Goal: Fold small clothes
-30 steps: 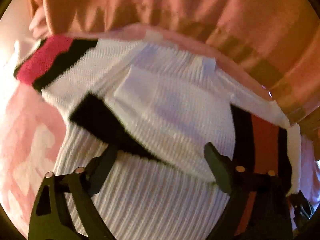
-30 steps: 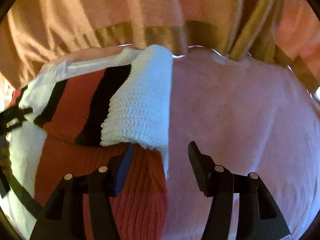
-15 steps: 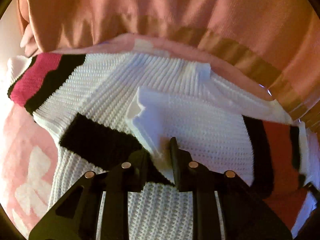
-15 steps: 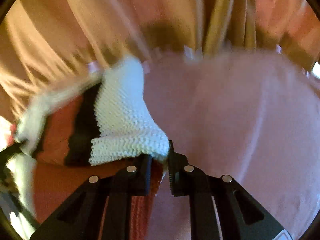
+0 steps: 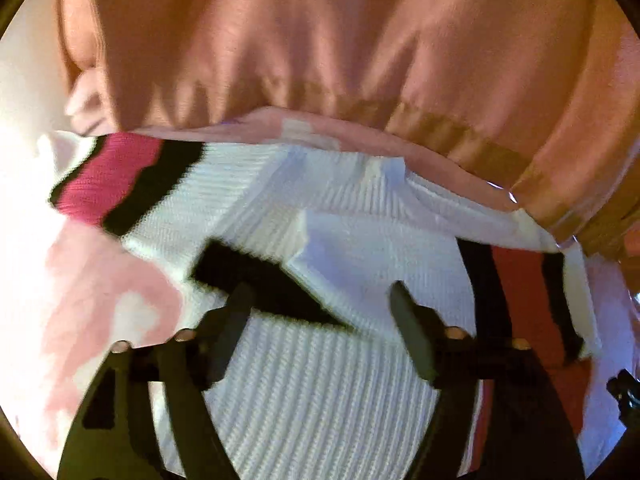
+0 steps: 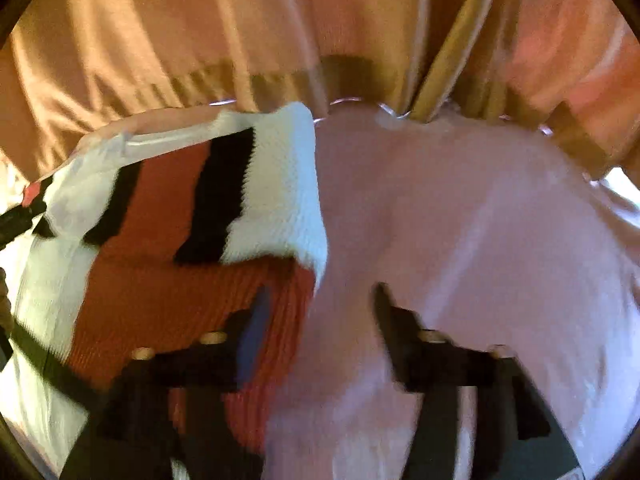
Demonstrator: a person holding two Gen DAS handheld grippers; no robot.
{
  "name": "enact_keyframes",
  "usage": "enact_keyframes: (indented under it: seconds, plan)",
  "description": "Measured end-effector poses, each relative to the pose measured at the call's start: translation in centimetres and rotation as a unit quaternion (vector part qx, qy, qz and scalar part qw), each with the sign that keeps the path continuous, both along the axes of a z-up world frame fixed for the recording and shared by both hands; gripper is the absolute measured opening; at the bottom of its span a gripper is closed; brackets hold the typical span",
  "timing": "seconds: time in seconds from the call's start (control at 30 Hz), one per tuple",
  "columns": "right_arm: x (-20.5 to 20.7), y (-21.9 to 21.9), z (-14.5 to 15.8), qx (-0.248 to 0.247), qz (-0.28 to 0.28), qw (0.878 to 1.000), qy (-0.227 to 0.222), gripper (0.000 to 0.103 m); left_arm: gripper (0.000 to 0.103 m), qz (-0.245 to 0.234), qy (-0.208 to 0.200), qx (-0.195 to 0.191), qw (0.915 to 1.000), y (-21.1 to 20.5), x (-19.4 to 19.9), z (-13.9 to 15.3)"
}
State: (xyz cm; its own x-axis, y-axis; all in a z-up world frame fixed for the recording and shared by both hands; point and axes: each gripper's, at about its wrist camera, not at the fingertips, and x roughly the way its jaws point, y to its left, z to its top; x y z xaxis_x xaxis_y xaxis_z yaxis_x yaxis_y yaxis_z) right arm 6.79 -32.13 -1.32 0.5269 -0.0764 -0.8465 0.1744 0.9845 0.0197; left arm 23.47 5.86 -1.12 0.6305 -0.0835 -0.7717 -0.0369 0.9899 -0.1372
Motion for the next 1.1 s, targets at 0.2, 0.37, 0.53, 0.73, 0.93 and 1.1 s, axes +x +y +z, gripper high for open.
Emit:
enact_keyframes:
  seconds: [0.2, 0.37, 0.53, 0.73, 0.93, 1.1]
  plan:
    - [-9.8, 3.9, -3.6, 0.143, 0.006, 0.989, 0.046, 0.066, 0.087, -0.004, 0.025, 0.011, 0.9996, 3.9, -9.3, 0.3]
    - [-14.0, 7.8, -7.3, 0.143, 0.011, 0.988, 0.065, 0.063, 0.086, 0.018, 0.076, 0.033, 0.9964, 7.1, -14.9, -3.2]
    - [-13.7, 8.8, -6.6, 0.149, 0.015, 0.987, 0.061, 0.011, 0.045, 0.012, 0.120, 0.001, 0.9926, 8.1, -16.8, -5.9]
    - [-17.7, 6.7, -1.3, 0.114, -0.002, 0.993, 0.020, 0.009, 0.003, -0.054, 0.128, -0.015, 0.9902, 6.0, -19.2, -3.9]
    - [-18.4, 5.8, -3.3, 0.091, -0.008, 0.991, 0.093, 0.013, 0.011, -0.073, 0.148, 0.015, 0.9862, 5.1, -19.8, -4.4]
    - [-13.6, 5.7, 3.9, -0.009, -0.029, 0.999, -0.026, 0.058, 0.076, 0.020, 0.074, -0.043, 0.9961, 9.2, -13.2, 0.9]
